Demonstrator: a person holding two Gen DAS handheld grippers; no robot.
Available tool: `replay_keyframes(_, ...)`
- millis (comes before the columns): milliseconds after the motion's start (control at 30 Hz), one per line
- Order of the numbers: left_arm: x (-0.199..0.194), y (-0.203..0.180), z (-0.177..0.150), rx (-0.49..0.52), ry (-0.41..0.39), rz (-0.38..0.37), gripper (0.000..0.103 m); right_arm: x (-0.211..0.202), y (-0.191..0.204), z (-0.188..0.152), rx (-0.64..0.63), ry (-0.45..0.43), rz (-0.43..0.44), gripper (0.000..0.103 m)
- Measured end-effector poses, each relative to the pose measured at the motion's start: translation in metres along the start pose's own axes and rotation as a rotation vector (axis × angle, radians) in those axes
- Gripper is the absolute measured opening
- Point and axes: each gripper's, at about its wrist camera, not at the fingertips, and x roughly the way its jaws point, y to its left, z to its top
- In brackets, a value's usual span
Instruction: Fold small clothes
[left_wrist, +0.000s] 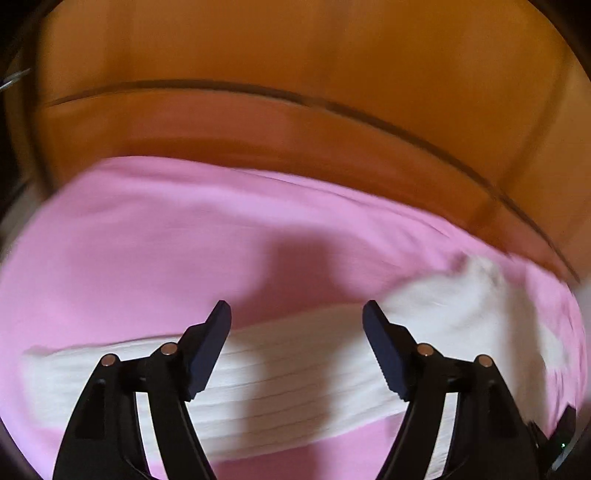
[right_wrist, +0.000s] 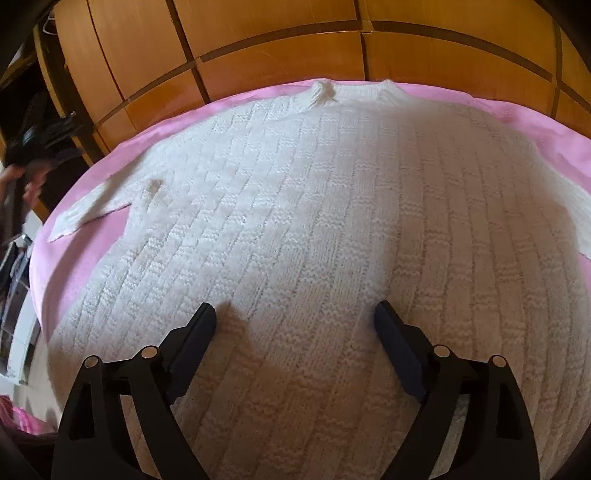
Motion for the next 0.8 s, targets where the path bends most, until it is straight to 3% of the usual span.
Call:
replay_keyframes(67, 0.04, -0.043, 0.008, 0.068, 0.078, -0.091, 0.074, -0.002, -0.003, 0.0, 0.003, -0.001, 0.008, 0.087)
replay_keyframes(167, 0.088, -0.072, 0.017, 0.113, 0.168, -0.169, 0.074, 0.0, -0.002, 0.002, 0.004, -0.001, 0.018, 0.088)
replay_keyframes(333, 0.137, -0.108, 0.006, 0.149, 0.267, -0.153, 0.071, -0.002, -0.003, 0.0, 0.001, -0.006, 0.03, 0.089)
replay_keyframes(367, 0.139, -0.108, 0.005, 0.157, 0.266, -0.149, 0.064, -0.002, -0.003, 0.0, 0.001, -0.008, 0.033, 0.09)
replay_keyframes(400, 0.141, -0.112, 0.003, 0.181, 0.267, -0.152, 0.04, -0.002, -0.003, 0.0, 0.001, -0.009, 0.035, 0.09)
replay_keyframes(433, 0.14, -0.117, 0.0, 0.215, 0.26, -0.146, 0.023, -0.001, -0.003, 0.0, 0.0, -0.01, 0.035, 0.09)
replay_keyframes(500, 0.129, -0.128, -0.007, 0.271, 0.204, -0.129, 0.013, 0.0, -0.001, 0.001, 0.001, -0.009, 0.035, 0.09)
replay_keyframes(567, 0.116, -0.135, -0.009, 0.297, 0.12, -0.058, 0.012, -0.001, 0.0, 0.002, 0.005, -0.005, 0.029, 0.09)
replay_keyframes(633, 0.112, -0.133, 0.0, 0.249, 0.073, -0.014, 0.011, -0.001, 0.003, 0.007, 0.009, 0.002, 0.013, 0.09)
replay_keyframes(733, 0.127, -0.136, 0.007, 0.231, 0.068, 0.091, 0.013, 0.006, 0.005, 0.013, 0.036, 0.01, -0.007, 0.09)
replay_keyframes(767, 0.134, -0.138, 0.005, 0.232, 0.069, 0.137, 0.018, 0.011, 0.008, 0.015, 0.023, 0.014, -0.028, 0.091)
replay_keyframes(800, 0.138, -0.135, 0.003, 0.197, 0.085, 0.146, 0.035, 0.014, 0.011, 0.014, 0.007, 0.014, -0.04, 0.093)
